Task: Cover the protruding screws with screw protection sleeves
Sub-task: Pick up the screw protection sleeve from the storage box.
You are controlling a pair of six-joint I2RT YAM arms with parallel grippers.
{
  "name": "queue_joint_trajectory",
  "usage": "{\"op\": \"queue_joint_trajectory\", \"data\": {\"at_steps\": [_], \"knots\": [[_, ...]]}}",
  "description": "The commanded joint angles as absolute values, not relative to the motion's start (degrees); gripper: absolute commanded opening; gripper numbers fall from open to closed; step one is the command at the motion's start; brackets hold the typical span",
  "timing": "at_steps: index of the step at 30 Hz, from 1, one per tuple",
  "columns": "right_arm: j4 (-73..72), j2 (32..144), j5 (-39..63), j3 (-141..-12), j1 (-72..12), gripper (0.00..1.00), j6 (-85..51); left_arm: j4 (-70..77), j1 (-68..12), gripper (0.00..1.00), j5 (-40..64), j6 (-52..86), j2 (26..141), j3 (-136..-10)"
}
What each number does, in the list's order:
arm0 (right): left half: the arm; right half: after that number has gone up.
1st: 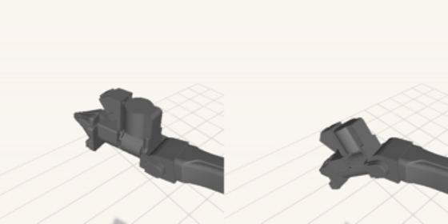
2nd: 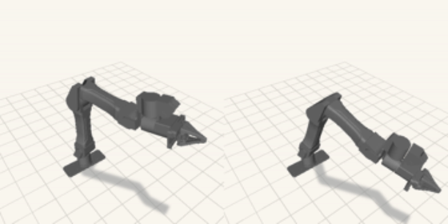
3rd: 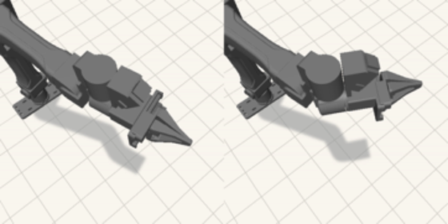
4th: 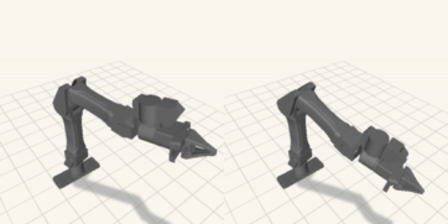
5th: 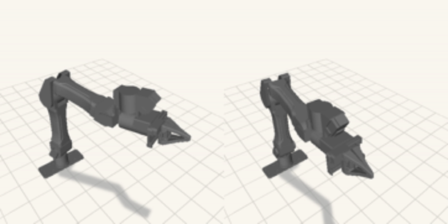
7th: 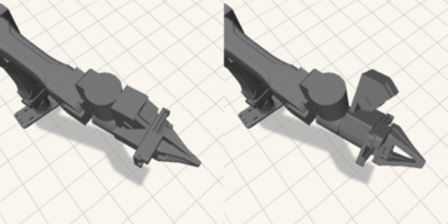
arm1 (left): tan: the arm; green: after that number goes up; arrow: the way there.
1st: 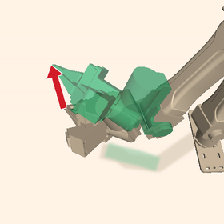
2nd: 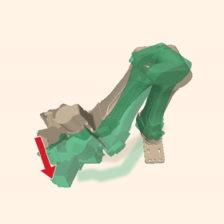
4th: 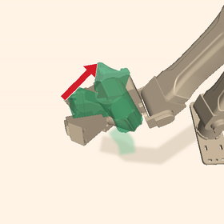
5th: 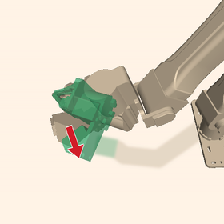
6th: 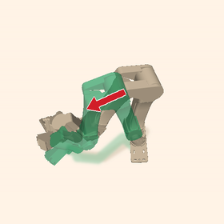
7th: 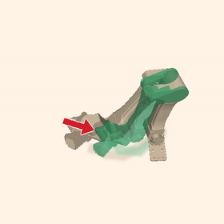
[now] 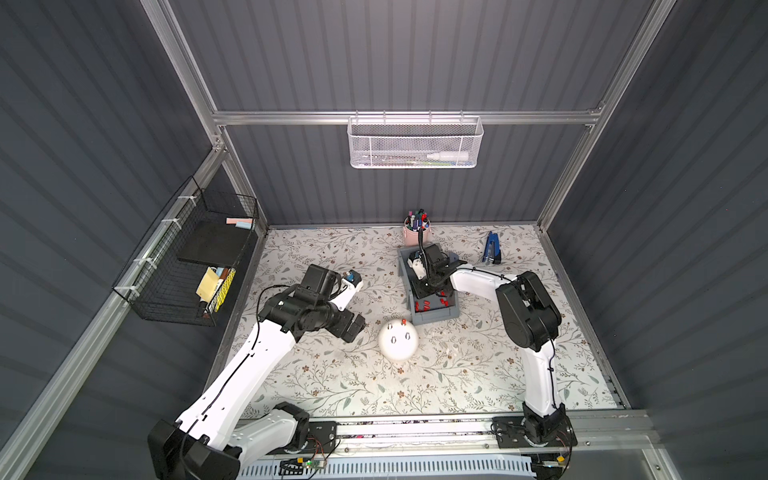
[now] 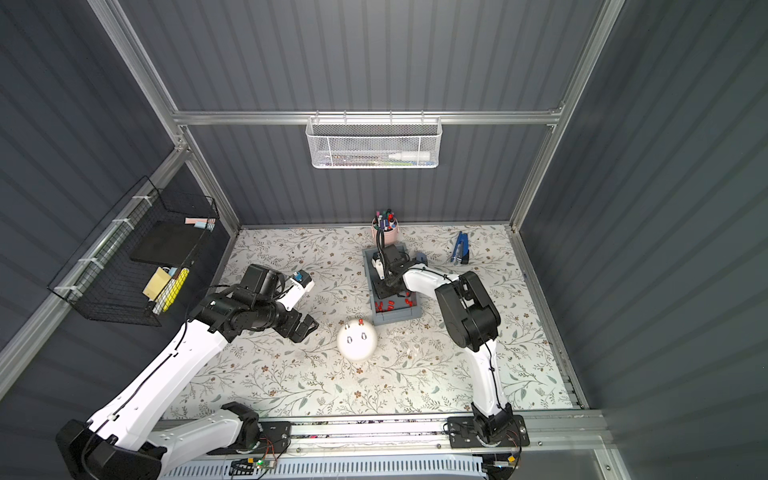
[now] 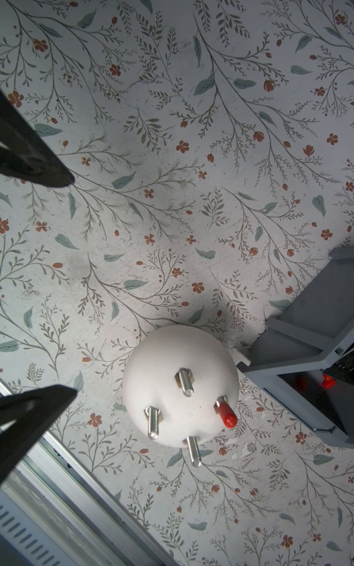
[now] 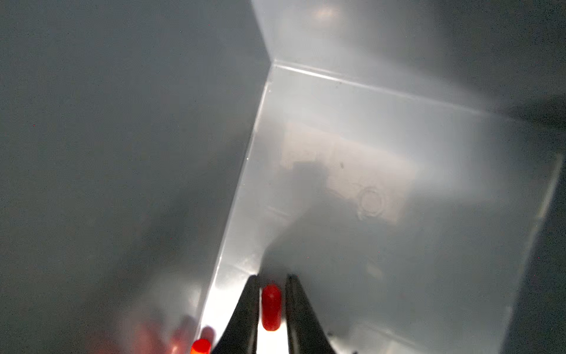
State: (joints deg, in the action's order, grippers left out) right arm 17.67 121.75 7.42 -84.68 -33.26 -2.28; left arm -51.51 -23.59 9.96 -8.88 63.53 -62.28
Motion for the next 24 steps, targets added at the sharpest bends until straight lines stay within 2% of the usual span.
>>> {"op": "queue_joint_trajectory", "data": {"at_steps": [1, 7, 15, 24], "knots": [[19.2, 122.0, 6.6, -86.9, -33.0, 0.2, -1.6, -52.2, -23.3, 1.0, 10.5, -8.3, 62.8, -63.1], [19.7, 122.8, 7.1, -87.4, -33.0, 0.16, -1.6, -52.2, -23.4, 1.0, 10.5, -8.3, 62.8, -63.1], [20.6, 122.5, 8.4, -86.8, -33.0, 0.2, -1.4, -52.1, -23.4, 0.99, 10.6, -8.3, 62.8, -63.1], [21.4, 123.4, 7.7, -87.0, -33.0, 0.17, -0.3, -52.2, -23.3, 0.99, 10.6, -8.3, 62.8, -62.9]]}}
